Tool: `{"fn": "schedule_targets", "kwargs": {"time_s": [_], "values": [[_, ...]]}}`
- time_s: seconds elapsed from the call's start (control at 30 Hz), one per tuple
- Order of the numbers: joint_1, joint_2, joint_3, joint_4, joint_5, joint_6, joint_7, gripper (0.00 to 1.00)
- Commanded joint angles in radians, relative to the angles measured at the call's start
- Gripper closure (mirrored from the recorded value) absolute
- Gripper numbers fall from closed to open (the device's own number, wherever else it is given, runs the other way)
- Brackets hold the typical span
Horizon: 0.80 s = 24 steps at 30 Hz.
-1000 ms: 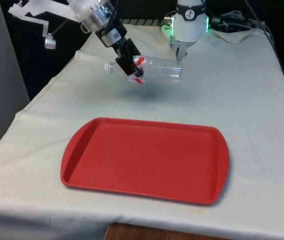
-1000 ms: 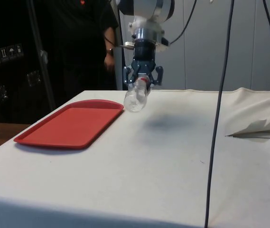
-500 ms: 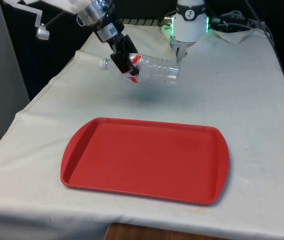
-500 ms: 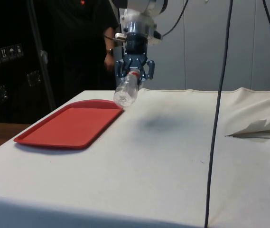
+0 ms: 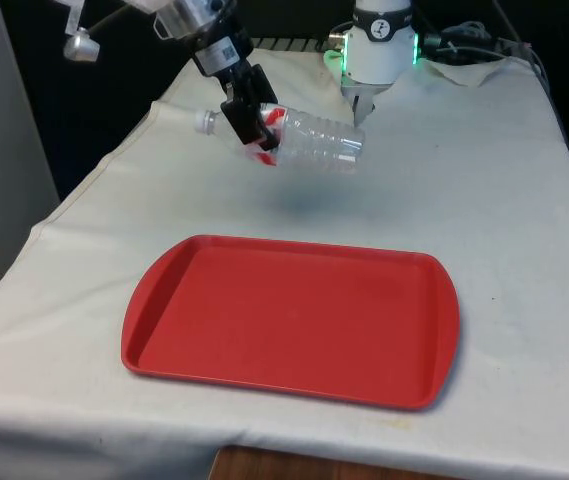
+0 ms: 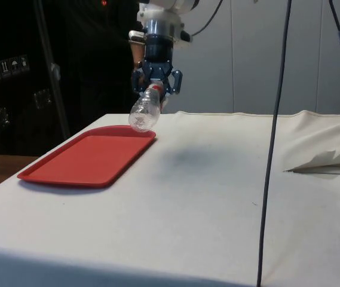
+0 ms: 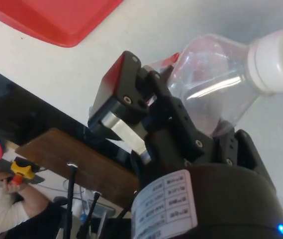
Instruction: Place the bottle upright on the tray.
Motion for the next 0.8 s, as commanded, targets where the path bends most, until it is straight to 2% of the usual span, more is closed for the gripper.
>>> {"fn": "schedule_targets", "kwargs": {"time_s": [0.0, 0.03, 0.07, 0.27, 0.3, 0.33, 0.47, 0.57, 0.6, 0.63, 0.77], "values": [[0.001, 0.000, 0.002, 0.004, -0.005, 0.002, 0.009, 0.86], [0.010, -0.001, 0.001, 0.011, -0.015, 0.017, 0.030, 0.86], [0.012, 0.000, 0.005, 0.020, -0.023, 0.022, 0.044, 0.86], [0.016, 0.003, 0.017, 0.048, -0.047, 0.037, 0.086, 0.86], [0.009, 0.001, 0.020, 0.044, -0.043, 0.027, 0.074, 0.86], [0.016, 0.003, 0.020, 0.052, -0.052, 0.040, 0.094, 0.86], [0.018, 0.007, 0.031, 0.075, -0.077, 0.053, 0.130, 0.86], [0.018, 0.010, 0.041, 0.092, -0.099, 0.063, 0.158, 0.86], [0.012, 0.006, 0.044, 0.087, -0.096, 0.054, 0.149, 0.86], [0.018, 0.011, 0.043, 0.096, -0.105, 0.065, 0.165, 0.86], [0.020, 0.017, 0.050, 0.113, -0.126, 0.075, 0.189, 0.86]]}}
